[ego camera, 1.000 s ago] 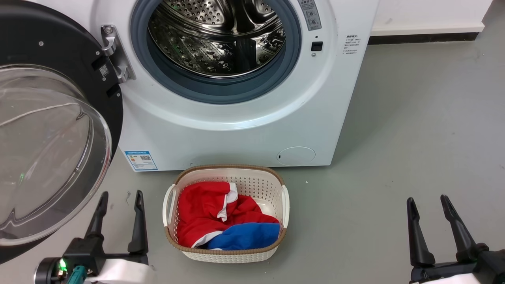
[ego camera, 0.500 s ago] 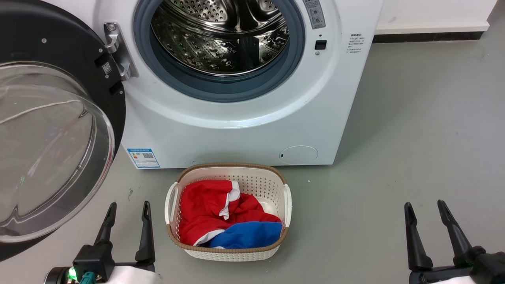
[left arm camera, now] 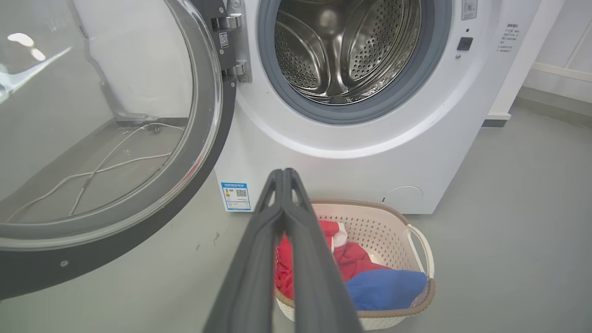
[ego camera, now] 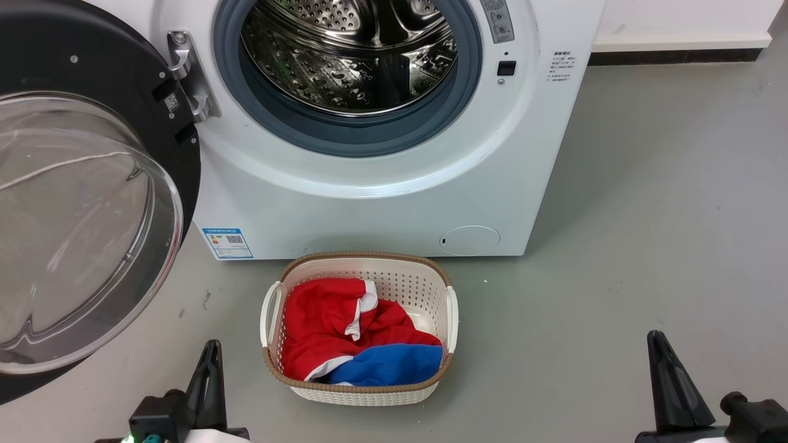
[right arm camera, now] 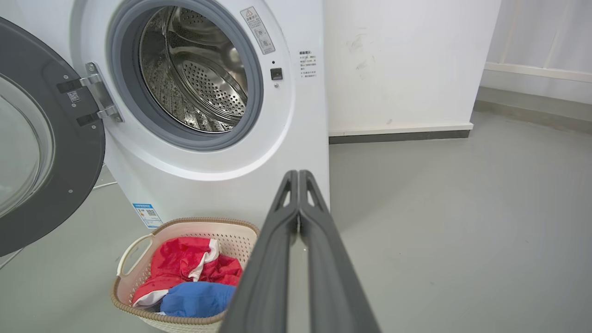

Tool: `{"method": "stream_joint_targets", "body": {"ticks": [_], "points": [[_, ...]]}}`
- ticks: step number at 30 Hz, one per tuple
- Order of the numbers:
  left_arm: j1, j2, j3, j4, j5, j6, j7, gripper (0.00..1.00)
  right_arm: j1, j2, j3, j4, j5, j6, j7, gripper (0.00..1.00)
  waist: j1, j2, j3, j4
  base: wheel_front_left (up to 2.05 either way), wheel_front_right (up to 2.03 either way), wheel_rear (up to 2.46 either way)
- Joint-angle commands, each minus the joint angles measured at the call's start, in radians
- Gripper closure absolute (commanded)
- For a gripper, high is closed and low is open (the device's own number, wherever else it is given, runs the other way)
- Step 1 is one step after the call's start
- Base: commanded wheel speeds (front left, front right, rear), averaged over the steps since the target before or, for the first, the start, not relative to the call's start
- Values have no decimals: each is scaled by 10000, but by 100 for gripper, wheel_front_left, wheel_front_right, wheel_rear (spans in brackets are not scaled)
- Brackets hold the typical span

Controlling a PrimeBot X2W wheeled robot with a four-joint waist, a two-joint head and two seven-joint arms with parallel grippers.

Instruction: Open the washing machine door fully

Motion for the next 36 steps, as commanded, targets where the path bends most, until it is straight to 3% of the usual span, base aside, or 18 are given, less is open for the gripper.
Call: {"method": "stream_joint_targets", "body": {"ticks": [1,18,36], "points": [[-121,8,67,-5,-351,-23,133,100,-35,-17,18,-66,380,0,36,100,0,0,-6,1,0,0,0],[-519,11,159,191,-3727,-223,933,100,-678,-224,113,488,3854,0,649,100,0,0,-73,11,0,0,0],[-884,14,256,385,-6645,-406,1643,100,-1221,-332,109,954,6775,0,1248,100,0,0,-144,22,0,0,0]]}}
